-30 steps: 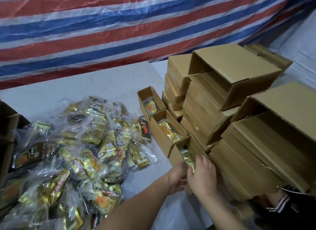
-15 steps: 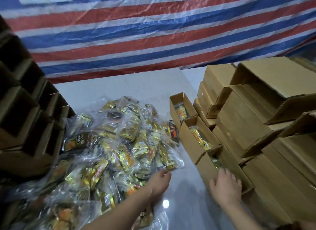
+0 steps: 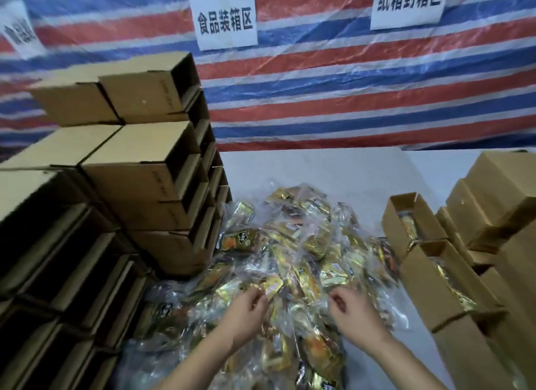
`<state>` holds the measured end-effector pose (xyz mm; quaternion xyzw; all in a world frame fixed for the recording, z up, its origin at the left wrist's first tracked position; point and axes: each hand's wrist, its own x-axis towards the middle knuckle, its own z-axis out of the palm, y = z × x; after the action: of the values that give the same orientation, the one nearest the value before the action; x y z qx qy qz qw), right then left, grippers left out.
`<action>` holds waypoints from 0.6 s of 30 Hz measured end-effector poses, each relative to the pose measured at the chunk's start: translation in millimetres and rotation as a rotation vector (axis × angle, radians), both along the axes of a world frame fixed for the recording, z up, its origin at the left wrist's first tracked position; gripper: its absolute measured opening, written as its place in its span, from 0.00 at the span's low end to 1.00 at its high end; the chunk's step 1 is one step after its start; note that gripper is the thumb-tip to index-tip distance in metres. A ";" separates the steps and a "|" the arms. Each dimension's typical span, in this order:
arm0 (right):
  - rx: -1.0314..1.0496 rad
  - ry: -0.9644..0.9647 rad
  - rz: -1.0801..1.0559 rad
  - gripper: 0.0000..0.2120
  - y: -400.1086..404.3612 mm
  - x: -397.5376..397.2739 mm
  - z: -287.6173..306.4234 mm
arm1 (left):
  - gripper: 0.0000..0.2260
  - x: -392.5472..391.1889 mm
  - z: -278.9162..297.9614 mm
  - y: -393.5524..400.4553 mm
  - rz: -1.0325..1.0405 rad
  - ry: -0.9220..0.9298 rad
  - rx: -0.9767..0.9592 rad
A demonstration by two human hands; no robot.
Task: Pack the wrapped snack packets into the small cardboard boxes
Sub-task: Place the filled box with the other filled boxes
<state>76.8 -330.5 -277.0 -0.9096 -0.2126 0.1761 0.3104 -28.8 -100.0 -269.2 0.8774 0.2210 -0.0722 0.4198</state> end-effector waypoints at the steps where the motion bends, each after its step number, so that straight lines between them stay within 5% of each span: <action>1: -0.014 0.019 0.029 0.06 7.9 -3.1 -3.2 | 0.07 -9.6 -5.4 5.9 -0.018 0.033 0.038; 6: -0.059 0.092 0.087 0.07 38.0 -17.2 -5.9 | 0.15 -54.8 -35.6 25.1 -0.128 0.156 0.136; 12: -0.107 0.139 0.145 0.04 59.4 -26.0 -7.8 | 0.06 -75.5 -56.3 26.1 -0.130 0.166 0.176; 18: -0.086 0.138 0.135 0.06 68.7 -15.9 2.3 | 0.15 -35.2 -2.6 35.9 0.048 -0.078 0.241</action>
<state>61.0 -261.8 -274.7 -0.8914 -0.2437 0.2678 0.2725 -64.0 -64.2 -271.8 0.9180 0.2326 -0.0008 0.3213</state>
